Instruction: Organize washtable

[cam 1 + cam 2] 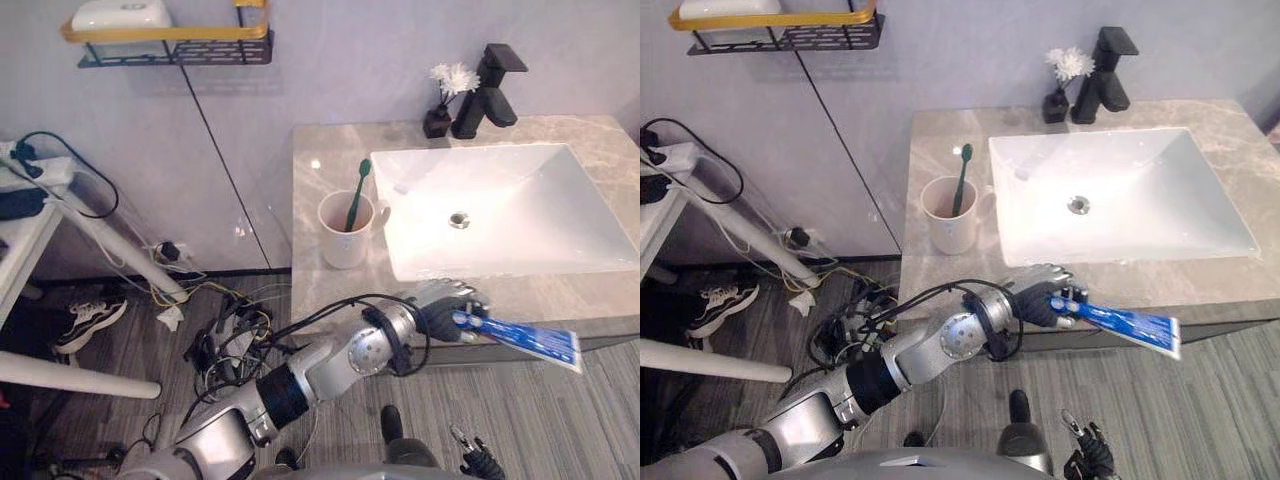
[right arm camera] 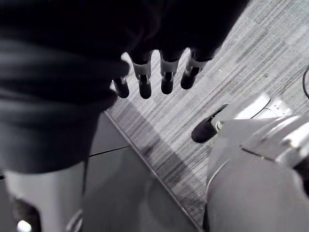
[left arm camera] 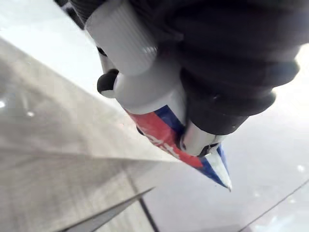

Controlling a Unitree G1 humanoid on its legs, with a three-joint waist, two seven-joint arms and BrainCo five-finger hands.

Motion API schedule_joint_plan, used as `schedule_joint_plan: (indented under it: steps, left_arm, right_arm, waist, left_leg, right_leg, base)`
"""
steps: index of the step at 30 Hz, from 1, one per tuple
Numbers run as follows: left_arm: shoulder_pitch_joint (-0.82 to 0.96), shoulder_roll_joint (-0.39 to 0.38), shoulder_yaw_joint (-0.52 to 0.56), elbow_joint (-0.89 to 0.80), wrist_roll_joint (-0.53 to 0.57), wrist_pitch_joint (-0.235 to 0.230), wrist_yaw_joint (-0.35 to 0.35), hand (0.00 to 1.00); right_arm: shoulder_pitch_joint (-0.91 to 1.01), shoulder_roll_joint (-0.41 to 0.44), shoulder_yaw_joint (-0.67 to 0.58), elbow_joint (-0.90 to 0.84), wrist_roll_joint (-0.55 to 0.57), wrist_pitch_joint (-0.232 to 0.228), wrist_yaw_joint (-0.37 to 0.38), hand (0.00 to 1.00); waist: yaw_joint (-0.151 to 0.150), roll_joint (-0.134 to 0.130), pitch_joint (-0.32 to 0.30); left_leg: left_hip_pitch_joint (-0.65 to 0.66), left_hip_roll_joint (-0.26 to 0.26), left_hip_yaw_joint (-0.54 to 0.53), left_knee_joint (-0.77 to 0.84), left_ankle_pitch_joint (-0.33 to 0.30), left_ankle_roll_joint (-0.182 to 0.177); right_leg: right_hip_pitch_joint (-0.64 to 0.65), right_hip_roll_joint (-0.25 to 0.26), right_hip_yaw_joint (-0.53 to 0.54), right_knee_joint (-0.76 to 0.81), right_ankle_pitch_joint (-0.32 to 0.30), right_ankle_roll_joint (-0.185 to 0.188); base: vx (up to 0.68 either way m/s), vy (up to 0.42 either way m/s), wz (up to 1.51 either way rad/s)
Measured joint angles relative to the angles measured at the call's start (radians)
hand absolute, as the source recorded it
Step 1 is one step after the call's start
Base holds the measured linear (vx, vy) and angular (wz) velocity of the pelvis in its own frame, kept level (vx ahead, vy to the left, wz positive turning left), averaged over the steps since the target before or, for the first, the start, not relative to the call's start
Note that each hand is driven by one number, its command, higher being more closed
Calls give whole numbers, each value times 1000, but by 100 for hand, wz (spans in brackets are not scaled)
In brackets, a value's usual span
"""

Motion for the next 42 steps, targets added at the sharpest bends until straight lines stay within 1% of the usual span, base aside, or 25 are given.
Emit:
schedule_joint_plan:
  steps: [2, 3, 4, 6, 9, 12, 15, 17, 19, 21, 23, 25, 26, 27, 28, 29, 30, 31, 32, 33, 34, 36, 39, 40, 42]
  left_arm:
    - [2, -3, 1, -46, -2, -7, 1, 100]
    - [3, -7, 2, -69, -4, -10, 4, 100]
    - [3, -9, 2, -80, -8, -12, 4, 100]
    - [4, -13, 6, -130, -21, -27, 10, 100]
    - [11, -17, 14, -186, -23, -39, 28, 100]
    - [36, -37, 57, -239, -43, -47, 39, 100]
    - [36, -38, 102, -280, -50, -48, 48, 100]
    - [40, -38, 146, -320, -54, -54, 67, 100]
    - [46, -37, 176, -348, -70, -59, 76, 100]
    - [60, -37, 205, -379, -81, -67, 81, 100]
    - [71, -37, 222, -411, -88, -70, 85, 100]
    - [73, -34, 249, -440, -104, -75, 92, 100]
    - [74, -33, 265, -455, -119, -76, 105, 100]
    - [74, -33, 282, -470, -124, -77, 115, 100]
    - [74, -33, 291, -475, -132, -81, 125, 100]
    - [74, -33, 295, -475, -139, -84, 132, 100]
    - [74, -33, 300, -475, -139, -84, 143, 100]
    - [74, -32, 309, -475, -139, -84, 148, 100]
    - [73, -32, 316, -475, -139, -85, 149, 100]
    - [73, -32, 325, -474, -139, -84, 152, 100]
    - [73, -29, 338, -469, -139, -83, 159, 100]
    - [73, -24, 361, -468, -139, -81, 162, 100]
    - [67, -10, 409, -454, -137, -77, 196, 100]
    - [63, -5, 417, -446, -137, -76, 203, 100]
    - [44, 3, 448, -390, -130, -64, 230, 100]
  right_arm:
    - [28, 7, -1, -91, 34, -14, -2, 0]
    - [45, 7, -8, -143, 63, -29, -4, 0]
    - [54, 8, -17, -171, 78, -32, -7, 0]
    - [90, 15, -63, -299, 95, -52, -26, 0]
    - [126, 27, -105, -450, 88, -66, -58, 0]
    - [146, 49, -190, -640, 71, -80, -80, 0]
    - [145, 55, -298, -801, 70, -107, -109, 0]
    - [134, 55, -382, -934, 69, -149, -143, 0]
    - [114, 55, -439, -1009, 64, -178, -166, 0]
    - [97, 55, -471, -1082, 17, -201, -197, 0]
    - [76, 53, -483, -1144, -11, -221, -212, 0]
    - [37, 53, -465, -1197, -41, -232, -224, 0]
    - [12, 50, -427, -1234, -61, -236, -231, 0]
    - [-14, 44, -374, -1262, -87, -247, -234, 0]
    - [-32, 38, -322, -1278, -88, -255, -235, 0]
    - [-46, 34, -288, -1283, -88, -258, -235, 0]
    - [-70, 20, -213, -1288, -88, -257, -234, 0]
    - [-90, 8, -126, -1293, -88, -254, -222, 0]
    - [-99, 3, -87, -1298, -88, -253, -215, 0]
    - [-111, -1, -39, -1304, -88, -253, -202, 0]
    - [-134, -5, 27, -1305, -87, -246, -181, 0]
    - [-155, -16, 86, -1305, -84, -243, -159, 0]
    - [-216, -42, 192, -1297, -60, -217, -122, 0]
    - [-230, -43, 211, -1295, -49, -209, -114, 0]
    - [-282, -43, 294, -1293, -41, -199, -92, 0]
  waist:
    - [-2, 2, -21]
    - [-3, 1, -35]
    - [-3, 1, -41]
    - [-2, 1, -48]
    - [-2, 1, -48]
    - [-4, 3, -49]
    - [-4, 6, -51]
    - [-3, 6, -53]
    - [-4, 7, -58]
    - [-6, 10, -83]
    - [-6, 13, -95]
    - [-3, 17, -98]
    - [0, 16, -100]
    - [6, 16, -103]
    - [12, 16, -106]
    - [18, 15, -110]
    - [25, 15, -113]
    - [29, 16, -117]
    - [31, 16, -118]
    - [41, 16, -118]
    - [56, 16, -118]
    - [62, 16, -118]
    - [76, 14, -121]
    - [78, 12, -122]
    - [78, 10, -123]
  left_leg:
    - [-4, 0, 2, 1, 0, 0]
    - [-5, 0, 4, 3, 0, 0]
    - [-5, 0, 5, 4, 0, 0]
    - [-3, 0, 10, 5, 0, 1]
    - [1, 1, 27, 6, -5, 7]
    - [0, 3, 59, 19, -13, 1]
    - [5, 4, 83, 24, -19, 1]
    - [9, 6, 111, 25, -25, -1]
    - [17, 12, 125, 28, -32, -6]
    - [17, 22, 140, 36, -40, -10]
    - [17, 24, 140, 37, -41, -11]
    - [17, 23, 139, 37, -41, -11]
    - [17, 23, 138, 38, -41, -11]
    - [17, 23, 133, 39, -41, -11]
    - [16, 23, 130, 40, -41, -11]
    - [15, 23, 129, 41, -41, -11]
    - [15, 23, 119, 42, -41, -11]
    - [8, 23, 106, 45, -41, -11]
    - [4, 23, 101, 48, -41, -11]
    - [0, 23, 93, 51, -41, -11]
    - [-1, 23, 81, 53, -40, -10]
    - [-1, 23, 63, 54, -39, -9]
    - [0, 17, 43, 54, -38, -7]
    - [-1, 16, 41, 54, -37, -6]
    - [-2, 15, 26, 54, -33, -3]
  right_leg:
    - [-5, 0, 4, 0, 0, 0]
    - [-6, 0, 6, 0, 0, 0]
    - [-7, 0, 7, 0, 0, 0]
    - [-8, 1, 14, 0, 0, 0]
    - [-15, 6, 32, 0, 4, -1]
    - [-30, 11, 63, 0, 14, 0]
    - [-36, 16, 89, 0, 21, 0]
    - [-45, 23, 118, 0, 27, 1]
    - [-45, 31, 131, 0, 27, 1]
    - [-52, 42, 144, 0, 27, 0]
    - [-52, 45, 144, 1, 27, 0]
    - [-51, 43, 144, 1, 29, -1]
    - [-50, 43, 143, 1, 29, -2]
    - [-49, 43, 141, 1, 29, -2]
    - [-48, 43, 139, 1, 29, -2]
    - [-48, 43, 138, 1, 29, -2]
    - [-41, 41, 132, 1, 29, -2]
    - [-39, 38, 121, 1, 29, -3]
    - [-39, 37, 117, 1, 29, -3]
    - [-38, 36, 111, 1, 29, -3]
    - [-30, 35, 96, 1, 29, -3]
    - [-21, 32, 77, 1, 29, -3]
    - [-6, 23, 52, 1, 29, -3]
    - [-5, 22, 50, 1, 29, -3]
    - [4, 19, 26, 1, 29, -3]
  base:
    - [9, 0, -4]
    - [21, 0, -5]
    - [17, 0, -6]
    - [-9, 0, -8]
    - [-24, -2, -17]
    - [-29, 0, -31]
    - [-24, 0, -26]
    - [-27, 0, -38]
    - [-8, -10, -33]
    - [22, -20, -25]
    - [17, -10, -5]
    - [0, 0, 0]
    - [0, 0, 0]
    - [-22, -6, 5]
    - [-14, -7, 5]
    - [-2, -4, 10]
    - [-2, -1, 21]
    - [-2, 0, 25]
    - [-6, -1, 25]
    - [-2, -7, 24]
    - [-1, -8, 25]
    - [6, 0, 29]
    - [1, 15, 20]
    - [-5, 13, 13]
    - [-12, -4, 22]
